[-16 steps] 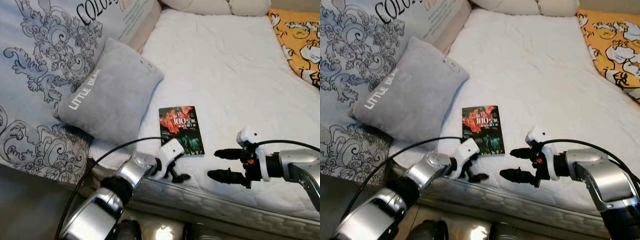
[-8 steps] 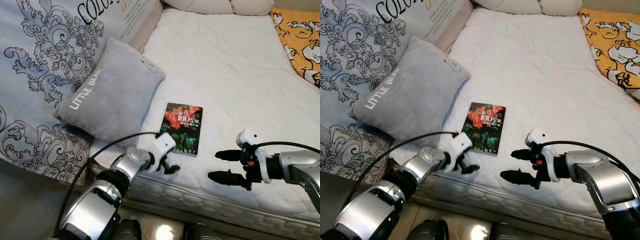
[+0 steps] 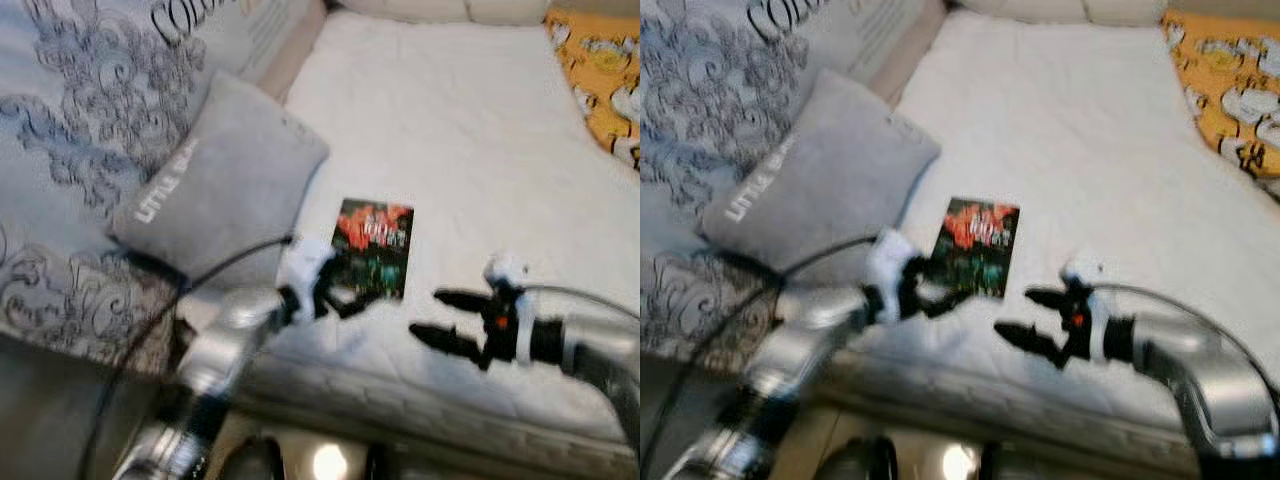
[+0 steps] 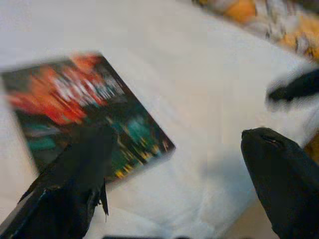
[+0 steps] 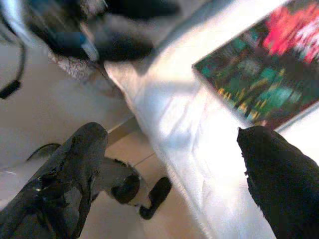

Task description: Clean up the room

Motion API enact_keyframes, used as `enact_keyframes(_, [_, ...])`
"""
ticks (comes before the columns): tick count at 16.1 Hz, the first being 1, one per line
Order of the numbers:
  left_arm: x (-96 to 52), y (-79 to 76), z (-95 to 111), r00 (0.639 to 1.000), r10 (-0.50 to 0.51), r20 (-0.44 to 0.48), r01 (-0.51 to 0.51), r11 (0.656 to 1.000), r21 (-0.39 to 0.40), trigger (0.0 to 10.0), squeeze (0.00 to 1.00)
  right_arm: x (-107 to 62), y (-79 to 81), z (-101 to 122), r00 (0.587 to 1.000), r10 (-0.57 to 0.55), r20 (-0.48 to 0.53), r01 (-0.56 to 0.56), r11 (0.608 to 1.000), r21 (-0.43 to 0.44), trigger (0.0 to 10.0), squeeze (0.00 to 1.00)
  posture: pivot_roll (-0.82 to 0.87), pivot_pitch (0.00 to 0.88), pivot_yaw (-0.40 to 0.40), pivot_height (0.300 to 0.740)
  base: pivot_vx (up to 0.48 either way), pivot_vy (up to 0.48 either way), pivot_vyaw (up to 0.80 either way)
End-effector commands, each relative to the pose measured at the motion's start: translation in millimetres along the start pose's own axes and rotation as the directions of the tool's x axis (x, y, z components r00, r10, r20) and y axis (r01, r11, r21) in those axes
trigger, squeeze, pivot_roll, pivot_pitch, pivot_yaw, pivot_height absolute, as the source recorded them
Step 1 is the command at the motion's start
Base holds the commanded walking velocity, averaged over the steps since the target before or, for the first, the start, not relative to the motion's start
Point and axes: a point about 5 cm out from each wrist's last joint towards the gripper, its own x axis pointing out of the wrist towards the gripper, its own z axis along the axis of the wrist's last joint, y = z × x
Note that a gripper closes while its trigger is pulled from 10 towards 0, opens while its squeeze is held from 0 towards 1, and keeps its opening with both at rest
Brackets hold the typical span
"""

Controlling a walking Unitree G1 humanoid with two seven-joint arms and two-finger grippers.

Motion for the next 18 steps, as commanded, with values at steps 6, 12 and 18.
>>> enact_keyframes(6, [-87.6, 26.0, 4.9, 0.749, 0.653, 0.115, -0.651, 0.757, -0.058, 10.0, 0.10, 18.2, 4.1, -13.5, 0.895, -0.415, 0.163, 0.397, 0.908, 0.133, 10.0, 1.00, -0.10, 0.087, 0.016, 0.740, 0.000, 0.000, 0.00])
enact_keyframes(12, [-101.6, 10.8, -7.7, 0.697, 0.714, 0.074, -0.715, 0.699, -0.016, 10.0, 0.39, 27.7, 5.4, -21.9, 0.722, -0.671, 0.170, 0.638, 0.740, 0.214, 10.0, 1.00, -0.10, 0.079, -0.001, 0.740, 0.000, 0.000, 0.00])
enact_keyframes(18, [-108.5, 9.9, -8.3, 0.669, 0.741, 0.051, -0.742, 0.670, -0.013, 10.0, 0.37, 24.9, -4.9, -36.6, 0.650, -0.749, 0.125, 0.724, 0.661, 0.196, 10.0, 0.00, -0.08, 0.075, -0.007, 0.740, 0.000, -0.294, 0.00])
